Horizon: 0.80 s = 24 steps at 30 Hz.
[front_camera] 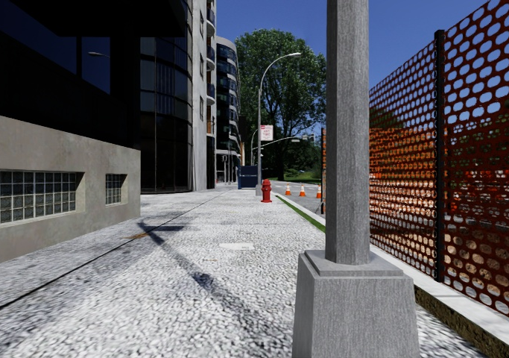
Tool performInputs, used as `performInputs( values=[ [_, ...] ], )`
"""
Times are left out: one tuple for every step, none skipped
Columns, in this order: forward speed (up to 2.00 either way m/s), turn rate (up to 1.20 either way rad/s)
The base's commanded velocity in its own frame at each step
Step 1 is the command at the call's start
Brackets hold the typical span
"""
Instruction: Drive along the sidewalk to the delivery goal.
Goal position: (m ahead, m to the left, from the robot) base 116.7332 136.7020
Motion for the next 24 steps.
performInputs(
  values=[
    [0.0,0.0],
    [0.0,0.0],
    [0.0,0.0],
    [0.0,0.0],
    [0.0,0.0],
    [0.0,0.0],
    [0.0,0.0],
    [0.0,0.0],
    [0.0,0.0],
    [0.0,0.0],
    [0.0,0.0],
    [0.0,0.0],
    [0.0,0.0],
    [0.0,0.0],
    [0.0,0.0],
    [0.0,0.0],
    [0.0,0.0],
    [0.0,0.0],
    [0.0,0.0],
    [0.0,0.0],
    [0.0,0.0],
    [0.0,0.0],
    [0.0,0.0],
    [0.0,0.0]
  ],
)
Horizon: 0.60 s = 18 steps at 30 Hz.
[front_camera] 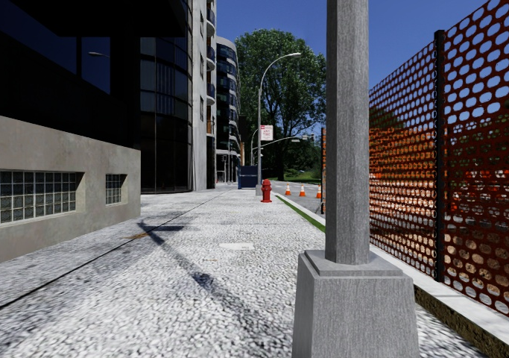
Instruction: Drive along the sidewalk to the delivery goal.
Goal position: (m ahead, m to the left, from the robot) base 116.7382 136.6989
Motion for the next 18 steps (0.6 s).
performInputs(
  values=[
    [0.0,0.0],
    [0.0,0.0],
    [0.0,0.0],
    [0.0,0.0],
    [0.0,0.0],
    [0.0,0.0],
    [0.0,0.13],
    [0.0,0.13],
    [0.0,0.23],
    [0.0,0.31],
    [0.3,0.37],
    [0.45,0.44],
    [0.45,0.44],
    [0.49,0.46],
    [0.49,0.47],
    [0.51,0.49],
    [0.51,0.49],
    [0.57,0.53]
  ],
)
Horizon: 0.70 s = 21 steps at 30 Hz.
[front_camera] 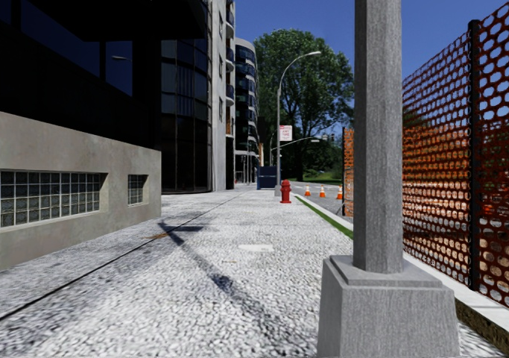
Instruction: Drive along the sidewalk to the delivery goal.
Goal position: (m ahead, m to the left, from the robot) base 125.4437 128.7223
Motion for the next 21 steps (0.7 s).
performInputs(
  values=[
    [0.61,0.54],
    [0.69,0.55],
    [0.69,0.55],
    [0.74,0.55],
    [0.77,0.55],
    [0.78,0.55],
    [0.78,0.55],
    [0.78,0.55],
    [0.78,0.55],
    [0.78,0.55],
    [0.78,0.55],
    [0.78,0.55],
    [0.78,0.55],
    [0.77,0.55],
    [0.77,0.55],
    [0.77,0.55],
    [0.77,0.55],
    [0.76,0.56],
    [0.76,0.02],
    [0.76,0.0],
    [0.76,0.0]
  ],
)
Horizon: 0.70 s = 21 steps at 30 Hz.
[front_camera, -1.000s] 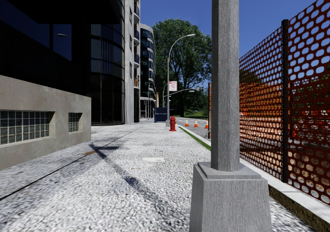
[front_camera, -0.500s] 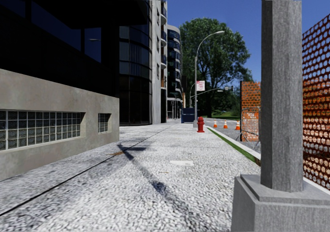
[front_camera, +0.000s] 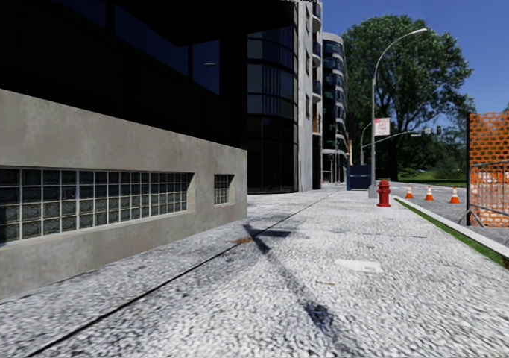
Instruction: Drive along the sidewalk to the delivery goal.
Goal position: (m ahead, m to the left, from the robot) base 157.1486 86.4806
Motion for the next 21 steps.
performInputs(
  values=[
    [0.76,0.0],
    [0.76,0.0],
    [0.74,0.0],
    [0.67,0.0],
    [0.64,0.0],
    [0.64,0.0],
    [0.63,0.0],
    [0.63,0.0],
    [0.63,0.0],
    [0.63,0.0],
    [0.63,0.0],
    [0.63,0.0],
    [0.63,0.0],
    [0.63,0.0],
    [0.63,0.0],
    [0.63,0.0],
    [0.66,0.0],
    [0.73,0.0],
    [0.83,0.0],
    [0.91,0.0],
    [0.91,0.0]
  ],
)
